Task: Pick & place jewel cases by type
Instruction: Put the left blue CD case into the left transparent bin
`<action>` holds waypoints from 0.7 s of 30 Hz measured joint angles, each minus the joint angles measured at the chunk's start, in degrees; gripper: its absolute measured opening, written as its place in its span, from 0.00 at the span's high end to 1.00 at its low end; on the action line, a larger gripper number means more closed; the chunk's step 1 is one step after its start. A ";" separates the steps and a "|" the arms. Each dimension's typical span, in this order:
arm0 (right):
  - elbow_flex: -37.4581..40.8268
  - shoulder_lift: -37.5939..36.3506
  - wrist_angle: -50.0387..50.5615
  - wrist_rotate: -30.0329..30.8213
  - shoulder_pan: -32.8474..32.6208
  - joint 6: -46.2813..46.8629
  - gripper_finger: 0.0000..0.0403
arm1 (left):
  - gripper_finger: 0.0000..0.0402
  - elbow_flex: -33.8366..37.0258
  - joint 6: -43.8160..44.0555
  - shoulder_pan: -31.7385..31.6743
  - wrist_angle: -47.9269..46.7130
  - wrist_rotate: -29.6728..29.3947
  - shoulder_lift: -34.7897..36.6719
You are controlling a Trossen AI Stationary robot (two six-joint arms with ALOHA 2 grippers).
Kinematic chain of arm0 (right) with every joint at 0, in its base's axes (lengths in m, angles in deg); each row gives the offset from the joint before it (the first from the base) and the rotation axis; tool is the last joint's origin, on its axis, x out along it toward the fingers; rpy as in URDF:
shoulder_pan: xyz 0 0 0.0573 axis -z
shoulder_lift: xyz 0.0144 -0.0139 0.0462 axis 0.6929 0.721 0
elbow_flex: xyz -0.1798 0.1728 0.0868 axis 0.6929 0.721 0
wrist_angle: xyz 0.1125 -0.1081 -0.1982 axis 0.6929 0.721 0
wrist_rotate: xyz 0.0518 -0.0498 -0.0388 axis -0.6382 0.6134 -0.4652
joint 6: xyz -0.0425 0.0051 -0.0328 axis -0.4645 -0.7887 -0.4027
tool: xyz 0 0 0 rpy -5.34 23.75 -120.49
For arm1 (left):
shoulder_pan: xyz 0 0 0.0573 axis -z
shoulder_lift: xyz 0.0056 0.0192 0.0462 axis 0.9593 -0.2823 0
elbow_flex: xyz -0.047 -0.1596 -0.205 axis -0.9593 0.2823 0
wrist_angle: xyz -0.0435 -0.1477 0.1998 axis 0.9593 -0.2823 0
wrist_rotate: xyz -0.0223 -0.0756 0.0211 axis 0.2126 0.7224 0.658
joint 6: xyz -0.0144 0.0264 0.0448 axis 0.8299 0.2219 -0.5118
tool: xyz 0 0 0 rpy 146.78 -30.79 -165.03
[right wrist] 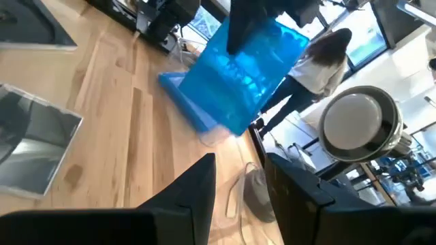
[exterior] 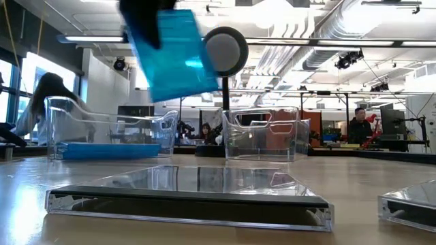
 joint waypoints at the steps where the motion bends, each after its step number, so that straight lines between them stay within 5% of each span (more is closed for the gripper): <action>1: 0.00 0.00 -0.19 -0.45 0.24 0.00 0.69 | 0.92 0.00 1.21 0.70 -0.96 -2.76 1.19; 9: 0.04 0.02 -1.40 -2.41 2.78 0.02 0.69 | 0.92 0.00 7.28 6.09 -13.09 -22.48 8.58; 16: 0.04 0.04 -1.50 -5.68 4.97 0.03 0.69 | 0.92 0.64 3.10 8.69 -24.82 -28.28 10.35; 21: 0.04 0.07 -1.96 -8.55 6.20 0.28 0.69 | 0.92 5.06 -10.79 8.63 -27.48 -28.43 10.25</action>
